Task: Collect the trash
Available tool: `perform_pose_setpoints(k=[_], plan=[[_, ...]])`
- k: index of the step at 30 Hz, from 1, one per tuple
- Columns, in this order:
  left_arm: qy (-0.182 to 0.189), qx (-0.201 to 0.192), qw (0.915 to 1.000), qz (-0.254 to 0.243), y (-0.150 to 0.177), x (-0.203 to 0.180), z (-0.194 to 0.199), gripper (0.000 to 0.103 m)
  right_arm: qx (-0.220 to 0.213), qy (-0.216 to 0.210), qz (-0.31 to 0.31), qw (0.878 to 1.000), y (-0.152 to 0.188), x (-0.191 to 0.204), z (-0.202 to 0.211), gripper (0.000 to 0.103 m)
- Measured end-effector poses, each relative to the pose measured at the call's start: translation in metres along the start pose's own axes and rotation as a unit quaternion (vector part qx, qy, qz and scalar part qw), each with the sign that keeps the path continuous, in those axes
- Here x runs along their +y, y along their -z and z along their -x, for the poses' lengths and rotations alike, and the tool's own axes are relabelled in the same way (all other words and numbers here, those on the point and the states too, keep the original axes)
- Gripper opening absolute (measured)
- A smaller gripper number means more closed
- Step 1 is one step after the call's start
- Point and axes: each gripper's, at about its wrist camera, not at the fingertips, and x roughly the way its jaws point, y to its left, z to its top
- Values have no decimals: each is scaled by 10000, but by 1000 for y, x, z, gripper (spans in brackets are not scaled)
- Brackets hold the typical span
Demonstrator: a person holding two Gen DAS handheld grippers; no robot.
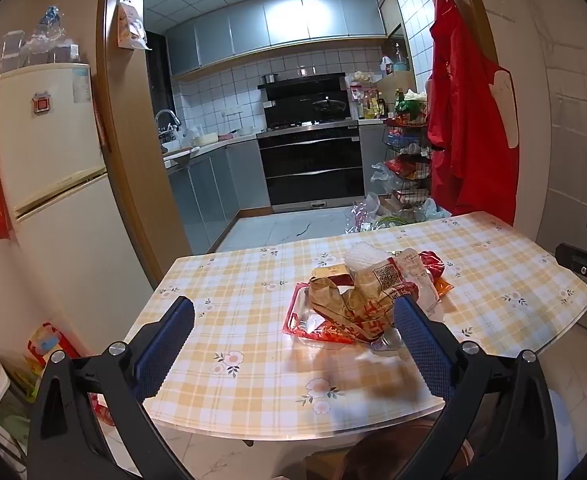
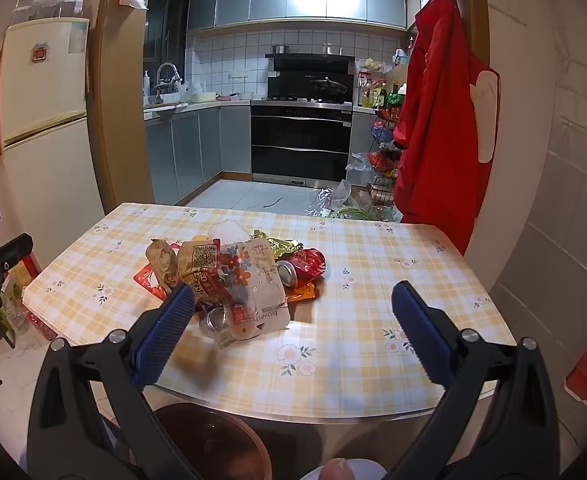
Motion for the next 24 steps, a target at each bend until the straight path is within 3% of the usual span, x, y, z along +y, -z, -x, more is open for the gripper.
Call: perform_pose_setpoints(k=[24], plan=[[49, 42, 10000, -35, 3, -14, 5, 98, 18, 5, -39, 10000, 2, -2, 0, 97]])
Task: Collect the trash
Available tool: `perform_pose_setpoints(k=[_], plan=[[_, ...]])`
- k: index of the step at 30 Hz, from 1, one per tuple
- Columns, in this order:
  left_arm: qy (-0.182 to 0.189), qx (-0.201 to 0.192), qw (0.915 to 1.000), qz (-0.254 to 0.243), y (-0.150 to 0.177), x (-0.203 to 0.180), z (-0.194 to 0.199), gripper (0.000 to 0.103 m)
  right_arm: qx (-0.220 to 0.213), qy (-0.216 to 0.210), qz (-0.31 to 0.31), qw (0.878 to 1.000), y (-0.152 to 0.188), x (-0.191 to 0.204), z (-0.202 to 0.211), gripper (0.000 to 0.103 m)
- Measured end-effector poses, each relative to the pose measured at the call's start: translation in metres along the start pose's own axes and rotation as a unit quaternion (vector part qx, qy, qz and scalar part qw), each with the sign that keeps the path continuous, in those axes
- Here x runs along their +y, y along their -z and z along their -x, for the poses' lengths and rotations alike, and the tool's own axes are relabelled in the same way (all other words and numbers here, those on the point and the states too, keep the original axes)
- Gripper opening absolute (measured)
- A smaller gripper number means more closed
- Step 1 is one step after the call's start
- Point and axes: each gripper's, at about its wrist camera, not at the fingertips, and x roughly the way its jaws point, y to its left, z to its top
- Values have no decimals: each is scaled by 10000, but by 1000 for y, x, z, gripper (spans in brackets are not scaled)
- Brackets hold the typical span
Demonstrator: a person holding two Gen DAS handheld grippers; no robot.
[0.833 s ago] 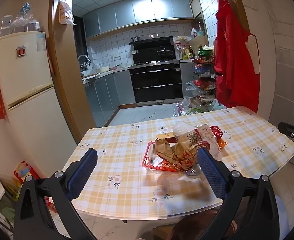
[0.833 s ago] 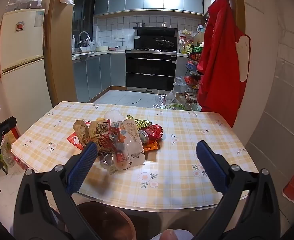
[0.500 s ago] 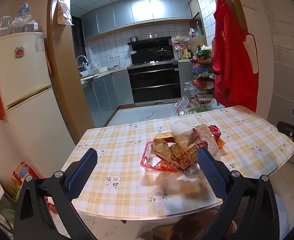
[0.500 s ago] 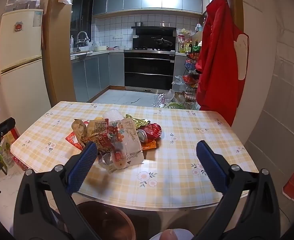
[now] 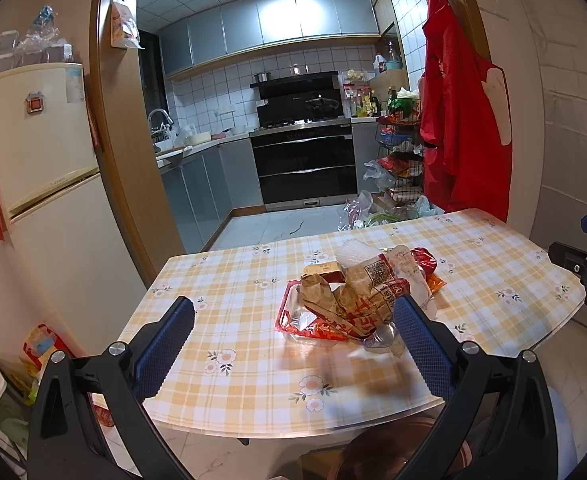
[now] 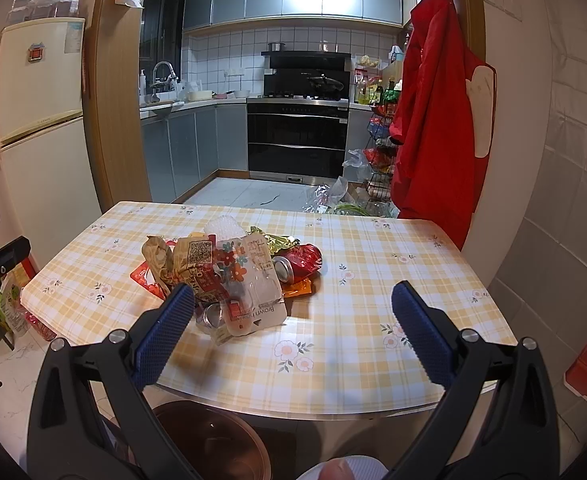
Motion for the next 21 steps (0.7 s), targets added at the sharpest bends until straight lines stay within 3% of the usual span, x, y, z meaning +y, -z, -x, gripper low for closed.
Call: perform_pose_setpoints(k=[2, 3, 5, 21], plan=[[-1, 3, 10000, -2, 0, 0, 0, 98, 5, -4, 0, 10000, 0, 0, 0, 97], [-248, -170, 9995, -64, 1, 0, 1, 98, 7, -7, 0, 10000, 2, 1, 0, 97], [10, 7, 10000, 8, 1, 1, 0, 98, -2, -18, 11, 10000, 3, 1, 1, 97], [17, 16, 10000, 14, 1, 0, 0, 98, 14, 1, -5, 10000, 6, 0, 0, 97]])
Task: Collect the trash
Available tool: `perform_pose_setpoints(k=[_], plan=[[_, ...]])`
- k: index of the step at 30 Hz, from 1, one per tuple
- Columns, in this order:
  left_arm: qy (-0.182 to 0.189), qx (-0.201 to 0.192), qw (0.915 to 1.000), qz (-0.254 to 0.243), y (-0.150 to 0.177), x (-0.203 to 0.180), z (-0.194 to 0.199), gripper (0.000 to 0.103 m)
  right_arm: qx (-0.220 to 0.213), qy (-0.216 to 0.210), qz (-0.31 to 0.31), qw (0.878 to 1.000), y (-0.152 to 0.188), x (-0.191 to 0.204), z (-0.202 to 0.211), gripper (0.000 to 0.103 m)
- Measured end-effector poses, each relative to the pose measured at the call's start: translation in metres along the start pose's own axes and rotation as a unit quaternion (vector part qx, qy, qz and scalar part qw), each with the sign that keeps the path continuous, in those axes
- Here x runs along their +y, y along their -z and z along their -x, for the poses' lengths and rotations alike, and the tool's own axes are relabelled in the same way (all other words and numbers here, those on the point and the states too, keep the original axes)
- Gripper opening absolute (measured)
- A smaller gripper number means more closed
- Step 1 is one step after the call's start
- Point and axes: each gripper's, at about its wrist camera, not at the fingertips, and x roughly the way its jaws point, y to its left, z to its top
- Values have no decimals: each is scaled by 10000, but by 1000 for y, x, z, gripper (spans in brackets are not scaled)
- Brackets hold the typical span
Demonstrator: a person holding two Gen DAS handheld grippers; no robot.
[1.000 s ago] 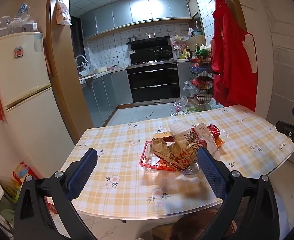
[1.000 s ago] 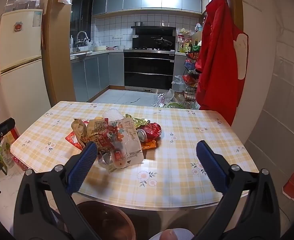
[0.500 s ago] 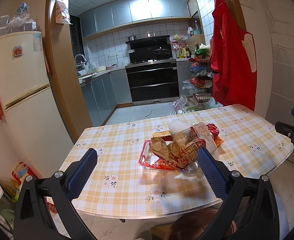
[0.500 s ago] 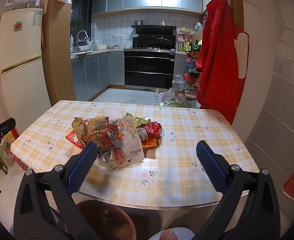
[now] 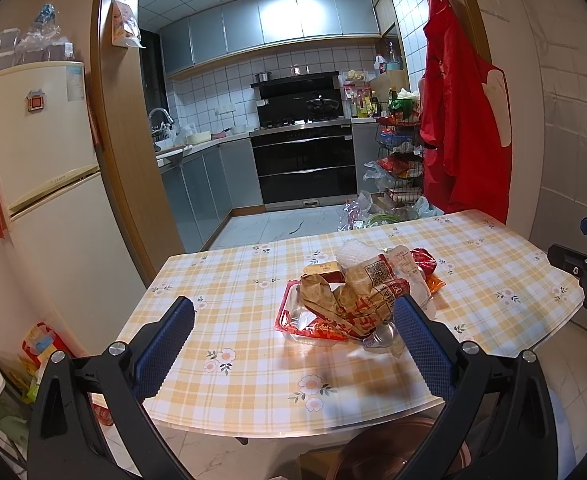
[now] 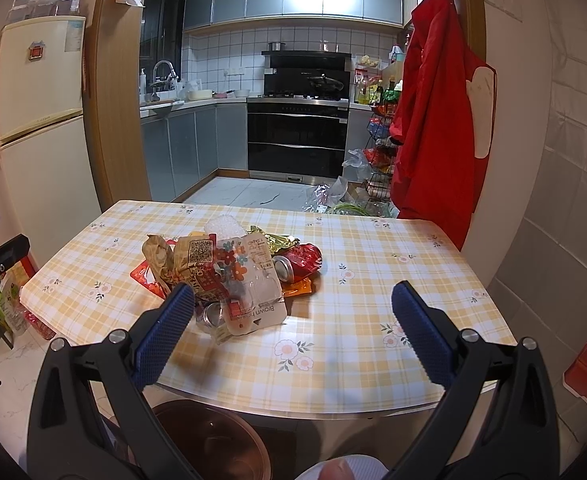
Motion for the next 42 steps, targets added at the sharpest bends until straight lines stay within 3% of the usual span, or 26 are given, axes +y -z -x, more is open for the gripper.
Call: perform_pose_setpoints(k=[34, 42], plan=[[-10, 18, 10000, 4, 3, -1, -2, 98, 41, 9, 7, 10000, 4, -2, -2, 97], [321, 234, 9991, 172, 15, -4, -16, 98, 185, 71, -167, 9997, 12, -12, -18, 97]])
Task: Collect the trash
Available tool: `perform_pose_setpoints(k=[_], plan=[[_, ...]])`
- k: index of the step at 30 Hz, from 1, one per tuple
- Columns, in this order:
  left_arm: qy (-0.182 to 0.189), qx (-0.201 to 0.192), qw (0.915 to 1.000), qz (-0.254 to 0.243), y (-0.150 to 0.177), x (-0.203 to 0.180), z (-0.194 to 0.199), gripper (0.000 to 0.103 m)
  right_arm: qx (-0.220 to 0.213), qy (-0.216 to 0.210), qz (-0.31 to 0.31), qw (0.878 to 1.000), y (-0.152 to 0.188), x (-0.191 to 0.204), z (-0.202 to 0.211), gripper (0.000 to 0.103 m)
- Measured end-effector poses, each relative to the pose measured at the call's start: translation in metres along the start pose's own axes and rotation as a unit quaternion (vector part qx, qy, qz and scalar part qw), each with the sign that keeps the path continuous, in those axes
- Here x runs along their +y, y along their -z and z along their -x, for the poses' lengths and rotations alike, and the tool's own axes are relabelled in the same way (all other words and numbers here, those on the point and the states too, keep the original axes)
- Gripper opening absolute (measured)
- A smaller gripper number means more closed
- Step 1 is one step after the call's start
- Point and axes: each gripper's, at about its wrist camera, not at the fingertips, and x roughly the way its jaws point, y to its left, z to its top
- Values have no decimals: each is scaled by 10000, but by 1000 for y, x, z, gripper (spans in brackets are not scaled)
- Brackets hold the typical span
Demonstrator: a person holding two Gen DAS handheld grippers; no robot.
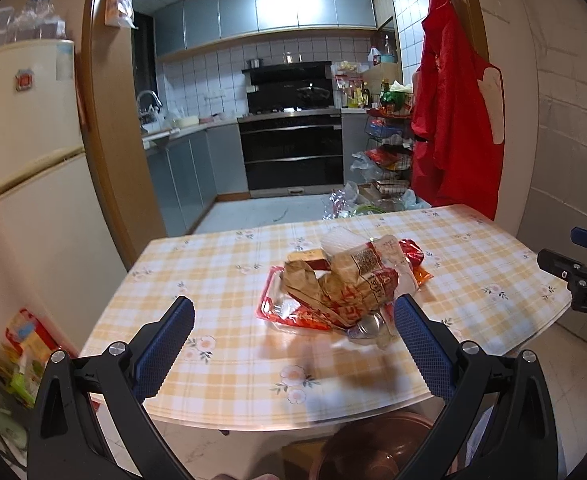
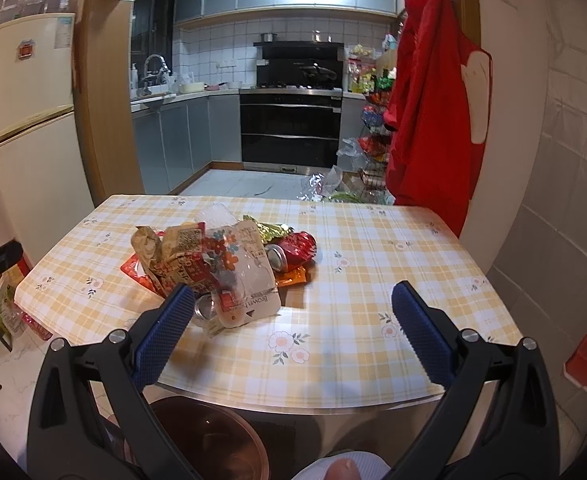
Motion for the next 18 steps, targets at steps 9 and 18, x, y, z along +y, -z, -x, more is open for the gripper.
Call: perform_pose_setpoints(k=[9, 18], plan=[[130, 487, 9987, 72, 19, 1, -35, 98, 396, -34, -234, 9989, 18, -13, -32, 98], [120, 700, 9972, 239, 28, 3, -64, 98, 598, -31, -411, 9974, 32, -23, -65, 98]])
